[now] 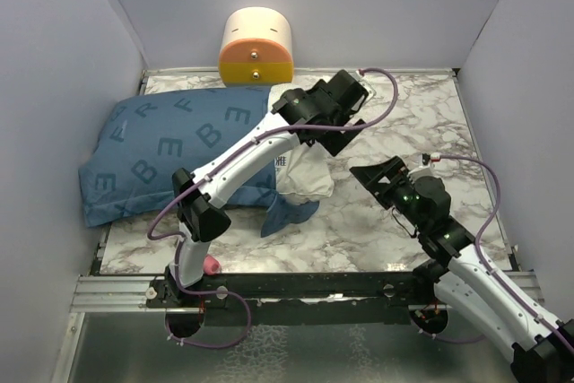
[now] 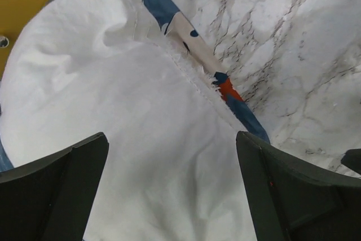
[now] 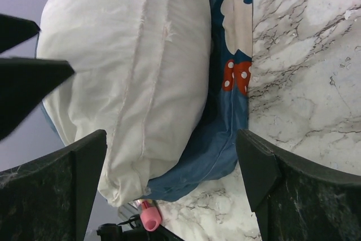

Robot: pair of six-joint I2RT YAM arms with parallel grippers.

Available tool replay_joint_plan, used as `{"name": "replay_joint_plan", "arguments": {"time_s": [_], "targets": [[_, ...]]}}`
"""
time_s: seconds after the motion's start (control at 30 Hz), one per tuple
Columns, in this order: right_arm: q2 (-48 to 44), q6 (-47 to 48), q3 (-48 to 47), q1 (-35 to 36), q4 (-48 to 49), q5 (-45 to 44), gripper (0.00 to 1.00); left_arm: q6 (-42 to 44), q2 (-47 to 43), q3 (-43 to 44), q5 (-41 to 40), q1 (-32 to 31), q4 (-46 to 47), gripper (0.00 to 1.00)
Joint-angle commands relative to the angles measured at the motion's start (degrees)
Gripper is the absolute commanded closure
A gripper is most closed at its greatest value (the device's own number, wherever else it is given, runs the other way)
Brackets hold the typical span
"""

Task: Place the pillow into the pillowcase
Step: Stuff the pillow into the pillowcase.

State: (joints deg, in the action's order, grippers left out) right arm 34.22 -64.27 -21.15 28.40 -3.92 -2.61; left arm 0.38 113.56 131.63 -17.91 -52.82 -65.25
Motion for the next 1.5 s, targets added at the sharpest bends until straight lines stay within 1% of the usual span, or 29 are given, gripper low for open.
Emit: {"name": "replay_joint_plan", "arguments": {"time_s": [0.0, 0.17, 0.27, 0.3, 0.33, 0.4, 0.43, 0.47, 0.6, 0.73, 0.83, 0.9, 1.07, 1.17, 1.23, 1.27, 1.33, 1.4, 1.43, 1.47], "targets": [[1.39, -2.27, 0.13, -2.53, 0.43, 3.48, 0.05, 1.54, 1.09, -6.02, -9.32, -1.32, 0.35, 0.01], [5.11, -0.34, -0.15, -5.84, 2.43, 7.15, 0.05, 2.99, -1.51, -20.23, -11.99, -0.55, 5.87, 0.01], [8.84, -0.1, 0.18, -7.45, 5.06, 9.8, 0.05, 1.94, -3.03, -24.71, -13.32, 0.93, 7.2, 0.07], [10.34, 0.23, 0.1, -7.74, 6.12, 10.7, 0.05, 1.62, -3.92, -25.65, -13.07, 1.64, 7.95, 0.13], [12.09, 0.98, -0.24, -7.95, 7.31, 11.59, 0.05, 1.6, -4.79, -26.36, -12.7, 2.33, 9.09, 0.3], [16.6, 3.19, -1.66, -8.01, 9.9, 13.72, 0.05, 1.63, -6.94, -27.26, -12.38, 3.79, 10.78, 0.82], [19.64, 4.59, -2.81, -8.02, 11.12, 15.39, 0.05, 1.95, -7.88, -27.19, -12.36, 4.24, 11.32, 0.9], [22.93, 6.03, -4.2, -8.05, 12.36, 17.14, 0.05, 2.28, -8.96, -26.61, -12.51, 4.49, 11.41, 0.93], [34.71, 10.45, -10.58, -8.01, 15.55, 22.58, 0.06, 1.67, -14.1, -19.73, -11.23, 4.68, 11.97, 1.0], [44.73, 12.25, -15.11, -8.01, 19.26, 23.98, 0.07, -0.52, -19.93, -16.17, -6.32, 4.67, 14.11, 1.0], [53.29, 12.61, -20.33, -7.95, 20.05, 28.28, 0.1, -2.06, -21.35, -14.97, -3.8, 4.72, 13.88, 1.0], [57.44, 12.3, -23.04, -7.54, 21.41, 30.94, 0.12, -3.25, -22.12, -15.79, -3.34, 4.73, 13.73, 1.0], [61.02, 11.57, -27.35, -6.81, 23.64, 33.14, 0.12, -5.38, -25.65, -21.17, -2.9, 4.73, 16.81, 1.0], [62.96, 8.26, -27.75, -6.47, 28.68, 37.45, 0.13, -6.33, -27.09, -23.34, -0.93, 4.66, 18.51, 1.0], [63.88, 6.69, -27.62, -5.75, 30.38, 39.16, 0.18, -6.96, -27.79, -24.61, 1.11, 4.68, 19.67, 1.0], [64.13, 5.67, -27.15, -5.59, 31.34, 39.92, 0.23, -7.26, -28.24, -25.48, 2.11, 4.67, 20.51, 1.0], [64.18, 3.62, -24.85, -5.6, 34.97, 40.92, 0.44, -7.68, -29.61, -27.79, 4.18, 4.7, 22.41, 1.0], [63.13, 3.7, -22.72, -5.56, 35.95, 40.72, 0.58, -7.93, -31.44, -30.31, 6.46, 4.69, 24.39, 1.0], [62.49, 4.78, -22.17, -5.55, 35.09, 40.24, 0.63, -8.17, -32.38, -31.75, 7.92, 4.67, 25.85, 1.0], [61.57, 5.95, -21.8, -5.56, 33.93, 39.83, 0.7, -8.59, -33.61, -33.12, 9.62, 4.81, 27.37, 1.0]]}}
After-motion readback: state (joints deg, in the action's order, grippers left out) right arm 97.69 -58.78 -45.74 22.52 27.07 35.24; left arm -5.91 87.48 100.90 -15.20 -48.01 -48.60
